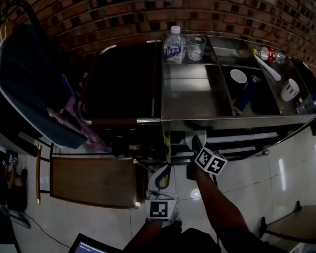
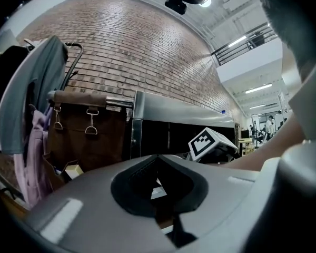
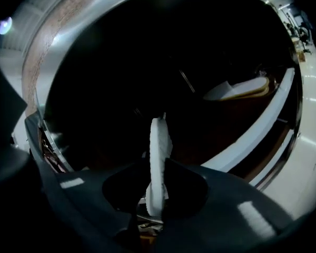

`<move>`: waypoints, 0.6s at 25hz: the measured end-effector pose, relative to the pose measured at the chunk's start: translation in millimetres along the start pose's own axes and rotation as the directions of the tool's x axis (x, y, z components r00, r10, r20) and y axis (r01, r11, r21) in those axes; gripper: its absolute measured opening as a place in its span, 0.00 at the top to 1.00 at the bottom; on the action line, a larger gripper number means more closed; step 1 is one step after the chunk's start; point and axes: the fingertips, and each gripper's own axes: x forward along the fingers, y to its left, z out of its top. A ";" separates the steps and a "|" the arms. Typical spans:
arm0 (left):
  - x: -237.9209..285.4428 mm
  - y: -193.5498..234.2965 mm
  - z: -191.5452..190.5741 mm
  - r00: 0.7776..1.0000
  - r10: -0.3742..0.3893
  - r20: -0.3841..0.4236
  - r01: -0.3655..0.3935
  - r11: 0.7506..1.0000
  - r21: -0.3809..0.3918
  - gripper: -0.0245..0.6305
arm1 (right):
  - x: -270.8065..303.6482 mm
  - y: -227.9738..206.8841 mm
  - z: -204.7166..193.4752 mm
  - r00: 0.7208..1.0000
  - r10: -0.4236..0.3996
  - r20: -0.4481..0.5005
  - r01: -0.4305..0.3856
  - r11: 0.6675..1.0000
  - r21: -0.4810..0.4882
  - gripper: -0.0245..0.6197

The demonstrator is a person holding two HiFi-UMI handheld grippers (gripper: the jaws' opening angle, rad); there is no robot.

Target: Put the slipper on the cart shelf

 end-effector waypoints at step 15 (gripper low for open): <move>1.3 12.0 2.8 1.000 0.018 -0.007 -0.018 1.000 -0.019 0.94 | 47.2 -14.4 -6.1 0.991 -0.131 0.003 0.128 0.967 -0.220 0.64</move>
